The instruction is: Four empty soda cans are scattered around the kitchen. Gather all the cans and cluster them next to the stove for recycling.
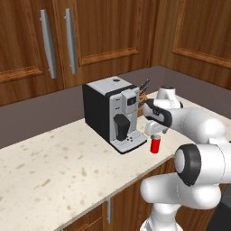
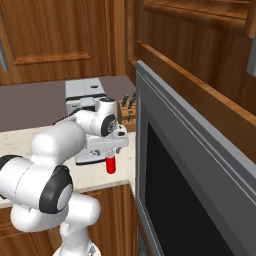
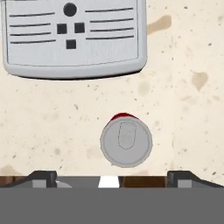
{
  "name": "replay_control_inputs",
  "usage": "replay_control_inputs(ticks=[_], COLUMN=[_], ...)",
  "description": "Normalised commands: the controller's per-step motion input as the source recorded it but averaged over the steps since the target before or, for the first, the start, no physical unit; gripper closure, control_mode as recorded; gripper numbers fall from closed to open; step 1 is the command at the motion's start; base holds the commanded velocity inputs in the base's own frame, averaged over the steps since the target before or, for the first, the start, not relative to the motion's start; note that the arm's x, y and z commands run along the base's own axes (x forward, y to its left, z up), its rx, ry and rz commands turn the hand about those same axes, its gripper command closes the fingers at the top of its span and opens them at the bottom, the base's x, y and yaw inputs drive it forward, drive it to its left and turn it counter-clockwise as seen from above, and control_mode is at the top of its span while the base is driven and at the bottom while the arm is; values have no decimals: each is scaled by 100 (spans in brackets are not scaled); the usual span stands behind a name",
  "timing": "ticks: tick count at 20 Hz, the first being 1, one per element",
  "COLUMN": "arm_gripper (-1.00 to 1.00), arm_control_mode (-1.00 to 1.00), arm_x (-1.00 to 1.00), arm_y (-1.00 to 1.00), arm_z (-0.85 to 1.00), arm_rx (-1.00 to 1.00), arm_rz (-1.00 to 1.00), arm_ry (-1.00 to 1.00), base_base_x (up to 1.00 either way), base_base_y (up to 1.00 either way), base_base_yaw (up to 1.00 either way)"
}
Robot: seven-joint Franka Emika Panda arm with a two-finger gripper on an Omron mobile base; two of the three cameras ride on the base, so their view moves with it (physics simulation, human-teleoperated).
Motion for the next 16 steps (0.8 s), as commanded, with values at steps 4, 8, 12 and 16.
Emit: replay_control_inputs(ticks=[4, 8, 12, 16], arm_gripper=[-100, -100, -100, -100], arm_control_mode=[-100, -100, -100, -100], arm_x=[9, 12, 11, 7], arm_y=[0, 0, 0, 0], arm_z=[-19, -16, -4, -2], arm_rx=[0, 0, 0, 0], arm_rz=[2, 2, 2, 3], arm_ry=[1, 2, 4, 6], base_base_x=[0, 0, 0, 0], base_base_y=[0, 0, 0, 0], base_base_yaw=[0, 0, 0, 0])
